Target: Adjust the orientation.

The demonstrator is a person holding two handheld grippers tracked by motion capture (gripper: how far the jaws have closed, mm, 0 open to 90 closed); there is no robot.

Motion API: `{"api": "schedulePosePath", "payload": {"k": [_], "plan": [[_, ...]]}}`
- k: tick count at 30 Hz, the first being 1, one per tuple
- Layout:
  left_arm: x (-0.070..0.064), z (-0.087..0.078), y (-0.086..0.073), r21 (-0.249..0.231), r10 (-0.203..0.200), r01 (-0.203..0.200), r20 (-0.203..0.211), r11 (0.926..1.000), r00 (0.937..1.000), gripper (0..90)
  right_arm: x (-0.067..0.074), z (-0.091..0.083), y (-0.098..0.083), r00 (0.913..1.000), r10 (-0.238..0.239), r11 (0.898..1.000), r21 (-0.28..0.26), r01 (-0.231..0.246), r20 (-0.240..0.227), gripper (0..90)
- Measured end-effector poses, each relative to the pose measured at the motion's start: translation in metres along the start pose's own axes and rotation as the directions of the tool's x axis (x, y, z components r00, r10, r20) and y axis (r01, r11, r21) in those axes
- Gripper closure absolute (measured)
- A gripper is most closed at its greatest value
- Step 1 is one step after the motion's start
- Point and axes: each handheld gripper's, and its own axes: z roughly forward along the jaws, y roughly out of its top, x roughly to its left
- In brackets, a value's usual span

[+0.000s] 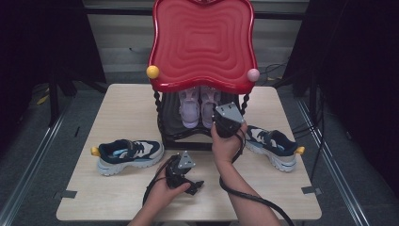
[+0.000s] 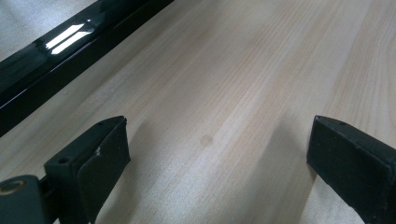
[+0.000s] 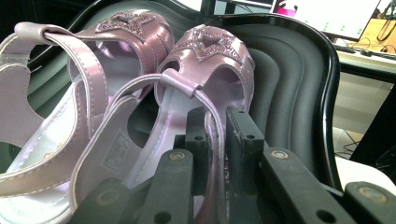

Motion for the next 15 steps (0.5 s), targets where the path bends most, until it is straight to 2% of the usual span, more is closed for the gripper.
{"api": "schedulePosePath", "payload": {"k": [15], "plan": [[0.0, 0.0, 0.0001, 0.001, 0.001, -0.001, -0.002, 1.0, 1.0, 5.3, 0.0004, 0.0014, -0.0009, 0.9997, 0.008, 1.0, -0.001, -0.008, -0.023, 78.5]]}}
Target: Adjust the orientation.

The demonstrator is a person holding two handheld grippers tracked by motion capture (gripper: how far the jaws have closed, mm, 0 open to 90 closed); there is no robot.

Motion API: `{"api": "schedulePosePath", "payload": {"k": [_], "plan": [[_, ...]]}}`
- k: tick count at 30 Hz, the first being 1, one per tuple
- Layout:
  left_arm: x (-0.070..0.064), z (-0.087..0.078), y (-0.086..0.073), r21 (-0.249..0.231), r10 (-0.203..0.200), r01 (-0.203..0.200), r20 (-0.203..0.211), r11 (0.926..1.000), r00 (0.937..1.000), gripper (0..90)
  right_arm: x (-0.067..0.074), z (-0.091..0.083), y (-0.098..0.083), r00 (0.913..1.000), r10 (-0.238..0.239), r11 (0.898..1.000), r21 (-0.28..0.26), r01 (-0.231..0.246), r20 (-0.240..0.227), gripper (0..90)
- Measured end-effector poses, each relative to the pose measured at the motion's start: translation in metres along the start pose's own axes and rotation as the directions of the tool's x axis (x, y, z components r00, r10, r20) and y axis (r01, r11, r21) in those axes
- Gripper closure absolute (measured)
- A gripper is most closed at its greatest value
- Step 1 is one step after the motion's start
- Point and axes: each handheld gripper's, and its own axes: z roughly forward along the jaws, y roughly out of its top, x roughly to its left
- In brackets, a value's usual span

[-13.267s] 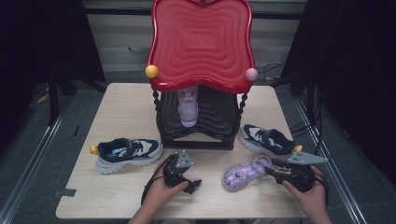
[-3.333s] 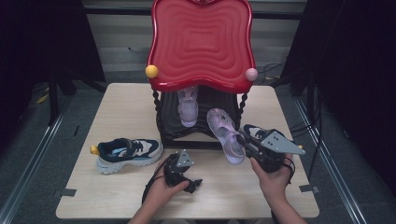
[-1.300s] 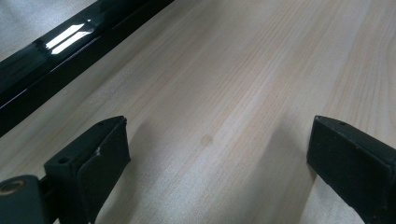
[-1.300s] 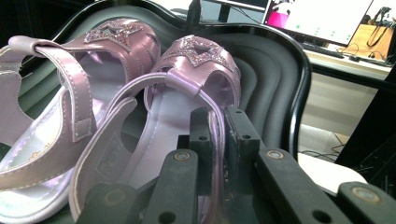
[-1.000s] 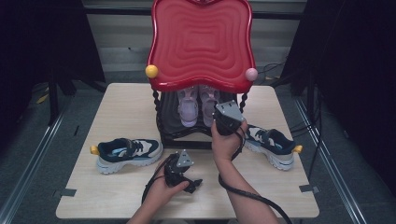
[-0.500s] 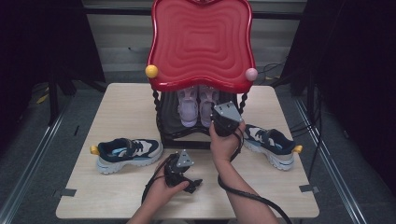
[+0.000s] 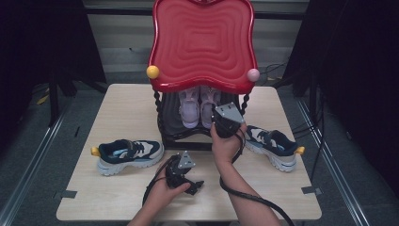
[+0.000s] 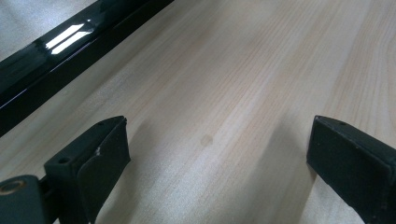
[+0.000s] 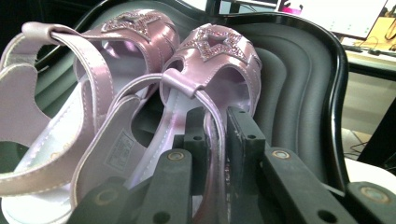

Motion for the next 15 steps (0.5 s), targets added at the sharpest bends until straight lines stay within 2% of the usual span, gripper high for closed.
{"api": "schedulePosePath", "payload": {"k": [12, 15], "plan": [[0.0002, 0.0004, -0.0001, -0.005, 0.001, -0.001, 0.002, 1.0, 1.0, 5.2, -0.0007, 0.001, 0.001, 0.9997, 0.015, 1.0, 0.0, -0.015, -0.019, 79.1], [0.0, 0.0004, -0.0001, -0.004, -0.001, 0.001, 0.003, 1.0, 1.0, 5.2, 0.0, 0.0003, 0.0007, 0.9997, 0.001, 1.0, 0.001, -0.001, -0.023, 78.6]]}}
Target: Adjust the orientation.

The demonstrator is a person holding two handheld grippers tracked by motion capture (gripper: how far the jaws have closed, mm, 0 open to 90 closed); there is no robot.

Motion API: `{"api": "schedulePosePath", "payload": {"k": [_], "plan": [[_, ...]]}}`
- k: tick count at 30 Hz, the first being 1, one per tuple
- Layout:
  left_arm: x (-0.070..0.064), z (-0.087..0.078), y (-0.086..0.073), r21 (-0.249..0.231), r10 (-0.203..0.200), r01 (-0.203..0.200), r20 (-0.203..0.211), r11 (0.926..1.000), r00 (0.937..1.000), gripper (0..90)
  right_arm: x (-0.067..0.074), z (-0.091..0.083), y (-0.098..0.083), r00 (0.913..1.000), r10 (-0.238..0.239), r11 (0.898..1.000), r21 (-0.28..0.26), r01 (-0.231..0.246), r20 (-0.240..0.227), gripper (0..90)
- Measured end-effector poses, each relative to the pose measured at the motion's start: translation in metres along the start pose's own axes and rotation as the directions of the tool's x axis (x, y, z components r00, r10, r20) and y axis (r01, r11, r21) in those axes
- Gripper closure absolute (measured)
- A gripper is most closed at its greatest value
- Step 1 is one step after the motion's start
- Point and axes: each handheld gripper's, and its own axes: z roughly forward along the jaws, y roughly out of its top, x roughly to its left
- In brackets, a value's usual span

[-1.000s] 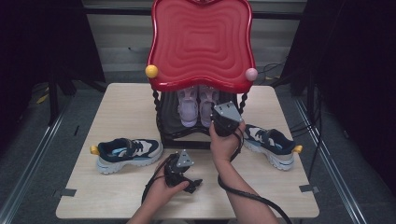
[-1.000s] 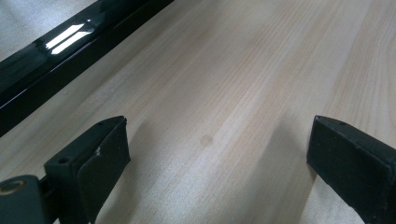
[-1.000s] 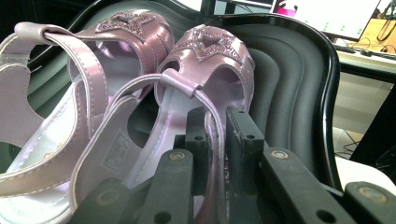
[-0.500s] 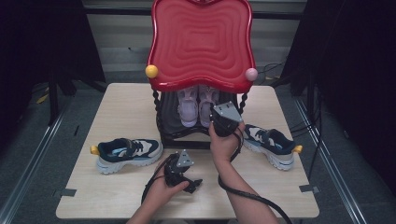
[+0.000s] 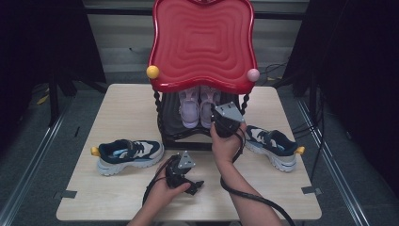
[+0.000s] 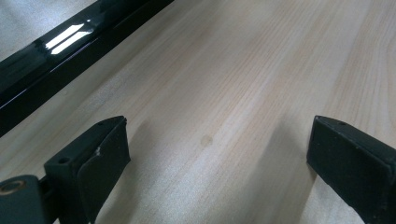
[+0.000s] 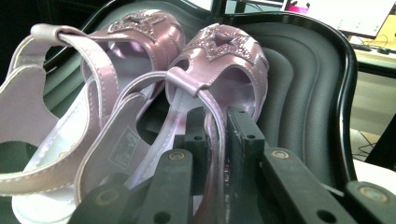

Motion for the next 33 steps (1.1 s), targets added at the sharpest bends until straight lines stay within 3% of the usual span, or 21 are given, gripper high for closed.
{"api": "schedulePosePath", "payload": {"k": [11, 26, 33], "plan": [[0.0, 0.0, 0.0, 0.0, 0.002, -0.002, 0.0, 1.0, 1.0, 5.2, -0.005, -0.006, 0.002, 0.9996, -0.026, 1.0, 0.018, 0.026, -0.015, 69.6], [0.0, 0.001, 0.0, -0.003, 0.0, 0.0, 0.003, 1.0, 1.0, 5.2, -0.005, -0.021, 0.009, 0.9949, -0.052, 0.998, 0.035, 0.055, -0.087, 54.5], [0.0, 0.001, 0.0, -0.002, 0.002, -0.002, 0.0, 1.0, 1.0, 5.2, -0.007, -0.028, 0.013, 0.9925, -0.043, 0.998, 0.037, 0.047, -0.115, 48.6]]}}
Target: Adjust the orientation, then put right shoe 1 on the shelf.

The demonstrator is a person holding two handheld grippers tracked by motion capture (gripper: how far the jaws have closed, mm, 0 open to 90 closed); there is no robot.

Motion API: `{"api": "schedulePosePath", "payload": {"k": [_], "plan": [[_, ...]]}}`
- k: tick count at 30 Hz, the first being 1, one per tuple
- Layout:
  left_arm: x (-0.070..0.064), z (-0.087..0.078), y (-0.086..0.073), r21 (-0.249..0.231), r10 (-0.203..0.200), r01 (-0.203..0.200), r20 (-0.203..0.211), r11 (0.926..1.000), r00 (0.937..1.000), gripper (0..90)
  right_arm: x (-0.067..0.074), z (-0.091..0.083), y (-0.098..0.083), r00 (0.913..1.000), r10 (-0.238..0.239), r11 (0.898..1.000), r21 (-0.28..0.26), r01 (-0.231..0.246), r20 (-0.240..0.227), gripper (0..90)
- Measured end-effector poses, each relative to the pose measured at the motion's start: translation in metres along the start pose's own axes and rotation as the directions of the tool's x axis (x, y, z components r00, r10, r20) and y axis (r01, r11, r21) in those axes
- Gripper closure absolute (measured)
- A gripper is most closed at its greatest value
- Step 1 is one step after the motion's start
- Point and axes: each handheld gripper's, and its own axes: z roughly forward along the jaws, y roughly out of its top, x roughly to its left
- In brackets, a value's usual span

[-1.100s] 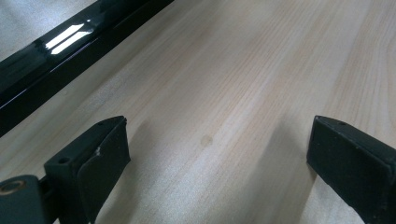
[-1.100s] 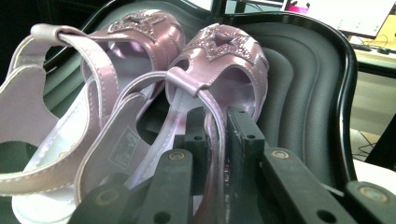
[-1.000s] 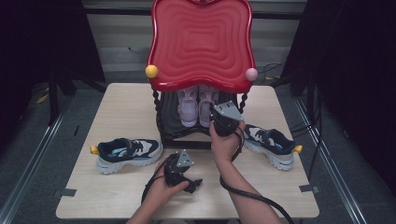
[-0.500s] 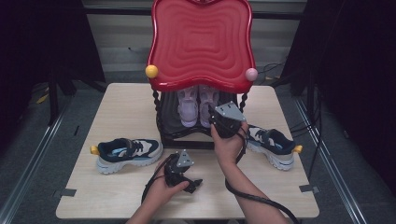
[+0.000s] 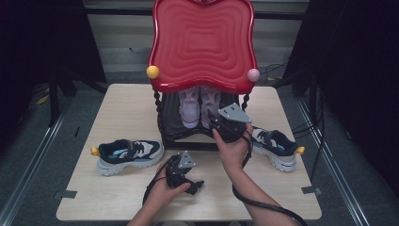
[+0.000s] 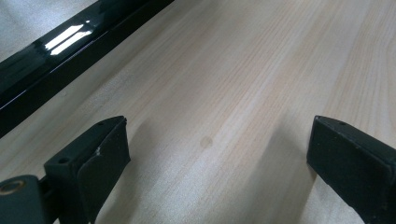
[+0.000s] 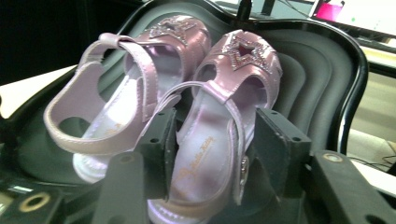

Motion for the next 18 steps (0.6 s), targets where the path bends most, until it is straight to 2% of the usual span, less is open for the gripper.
{"api": "schedulePosePath", "payload": {"k": [1, 3, 5, 6, 7, 14, 18], "plan": [[0.0, 0.0, 0.0, 0.0, 0.0, 0.0, 0.0, 1.0, 1.0, 5.2, 0.0, -0.002, 0.0, 0.9997, 0.018, 1.0, 0.008, -0.018, -0.019, 44.8], [0.0, 0.0, 0.0, 0.0, 0.0, 0.0, 0.0, 1.0, 1.0, 5.2, 0.0, -0.003, 0.0, 0.9991, 0.027, 1.0, 0.009, -0.027, -0.033, 43.2], [0.0, 0.0, 0.0, 0.0, 0.0, 0.0, 0.0, 1.0, 1.0, 5.2, 0.001, -0.006, 0.0, 0.9979, 0.01, 1.0, 0.012, -0.009, -0.065, 38.5], [0.0, 0.0, 0.0, 0.0, 0.0, 0.0, 0.0, 1.0, 1.0, 5.2, 0.001, -0.006, 0.0, 0.9979, 0.01, 1.0, 0.012, -0.009, -0.065, 38.5], [0.0, 0.0, 0.0, 0.0, 0.0, 0.0, 0.0, 1.0, 1.0, 5.2, 0.001, -0.007, -0.001, 0.9958, 0.021, 1.0, 0.023, -0.019, -0.089, 35.2], [0.0, 0.0, 0.0, 0.0, 0.0, 0.0, 0.0, 1.0, 1.0, 5.2, 0.002, -0.014, 0.001, 0.9899, 0.02, 0.999, 0.042, -0.015, -0.14, 31.3], [0.0, 0.0, 0.0, 0.0, 0.0, 0.0, 0.0, 1.0, 1.0, 5.2, 0.002, -0.02, 0.002, 0.9848, 0.004, 0.999, 0.05, 0.005, -0.173, 30.0]]}}
